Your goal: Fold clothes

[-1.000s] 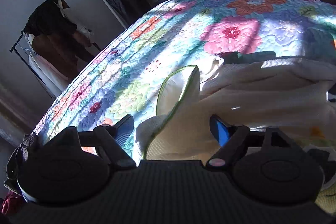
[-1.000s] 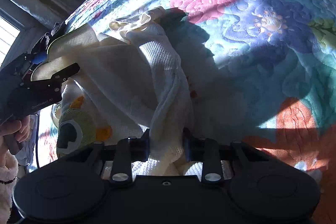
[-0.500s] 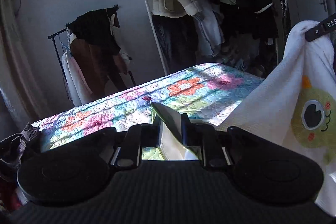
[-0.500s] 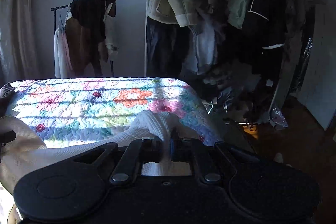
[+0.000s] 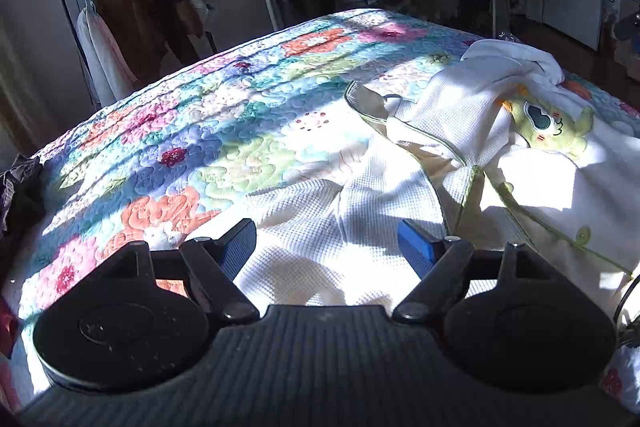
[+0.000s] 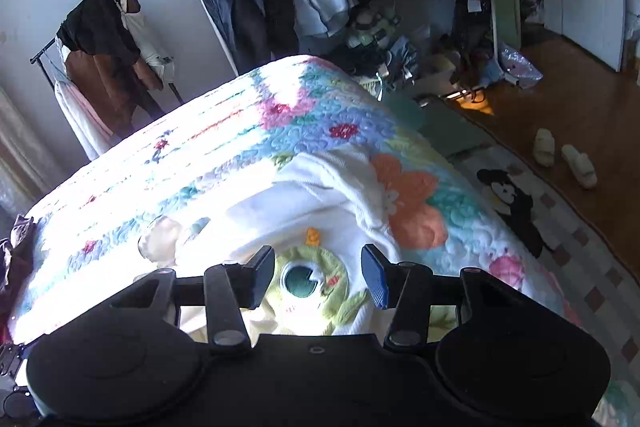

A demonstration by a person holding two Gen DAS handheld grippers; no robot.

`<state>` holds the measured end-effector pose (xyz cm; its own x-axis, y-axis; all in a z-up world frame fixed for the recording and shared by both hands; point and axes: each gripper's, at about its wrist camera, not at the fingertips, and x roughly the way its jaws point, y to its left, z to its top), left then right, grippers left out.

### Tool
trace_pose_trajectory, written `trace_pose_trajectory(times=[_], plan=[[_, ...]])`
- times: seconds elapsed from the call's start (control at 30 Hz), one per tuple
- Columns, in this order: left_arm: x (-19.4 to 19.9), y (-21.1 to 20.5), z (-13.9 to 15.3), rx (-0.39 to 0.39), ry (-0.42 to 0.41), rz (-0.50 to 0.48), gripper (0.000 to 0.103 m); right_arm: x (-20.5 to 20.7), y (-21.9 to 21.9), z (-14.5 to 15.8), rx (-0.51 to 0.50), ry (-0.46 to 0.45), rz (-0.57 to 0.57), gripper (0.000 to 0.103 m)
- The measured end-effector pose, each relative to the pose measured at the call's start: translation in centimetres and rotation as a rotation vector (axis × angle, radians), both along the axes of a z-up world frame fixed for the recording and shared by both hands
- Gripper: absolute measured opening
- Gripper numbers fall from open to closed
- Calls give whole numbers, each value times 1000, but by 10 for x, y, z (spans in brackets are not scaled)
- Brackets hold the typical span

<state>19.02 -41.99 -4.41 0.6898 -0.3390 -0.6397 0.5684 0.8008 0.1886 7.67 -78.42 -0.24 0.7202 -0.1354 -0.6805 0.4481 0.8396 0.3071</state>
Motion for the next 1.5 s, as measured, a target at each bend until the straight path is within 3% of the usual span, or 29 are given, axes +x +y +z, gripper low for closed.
trace_pose_trajectory(times=[0.13, 0.2, 0.27, 0.33, 0.43, 0.5, 0.6, 0.73, 0.87, 0.97, 1.1, 1.17, 1.2, 1.23, 1.27, 1.3, 1.33, 1.37, 1.5], plan=[[-22, 3, 13, 78, 22, -77, 78, -37, 31, -23, 45, 95, 102, 54], [-30, 4, 24, 99, 109, -187, 77, -55, 40, -29, 89, 135, 149, 54], [-44, 8, 38, 68, 169, -271, 77, -71, 47, -31, 131, 168, 188, 54], [-58, 10, 49, 51, 210, -322, 77, -89, 50, -29, 186, 164, 197, 54], [-72, 18, 67, 62, 212, -322, 76, -124, 51, -19, 346, 102, 210, 54], [-73, 28, 76, 51, 236, -312, 77, -142, 59, -10, 352, 96, 242, 54], [-70, 34, 63, -8, 362, -331, 82, -166, 72, 2, 231, 131, 266, 61], [-81, 9, 6, -90, 484, -351, 81, -177, 85, -10, -14, 205, 255, 62], [-90, -24, -26, -116, 411, -390, 80, -169, 78, -34, -100, 281, 202, 62], [-96, -43, -40, -132, 336, -478, 82, -154, 77, -52, -184, 372, 223, 62], [-106, -71, -64, 13, 163, -536, 82, -141, 95, -73, -328, 447, 404, 69], [-113, -77, -67, 32, 86, -568, 82, -136, 99, -82, -422, 442, 403, 69], [-116, -80, -67, 52, 48, -575, 80, -132, 94, -86, -429, 442, 374, 65], [-117, -83, -67, 66, 27, -572, 71, -128, 86, -88, -410, 432, 342, 56], [-117, -86, -66, 77, 8, -563, 52, -127, 77, -87, -377, 399, 306, 15], [-115, -88, -62, 74, -3, -545, 42, -128, 67, -83, -332, 353, 263, 5], [-112, -89, -58, 61, -2, -534, 28, -129, 57, -80, -287, 307, 220, 5], [-109, -90, -53, 43, 3, -523, 24, -131, 50, -75, -270, 264, 177, 4], [-88, -101, -29, -31, 89, -484, 23, -134, 42, -43, -454, 156, -1, 4]])
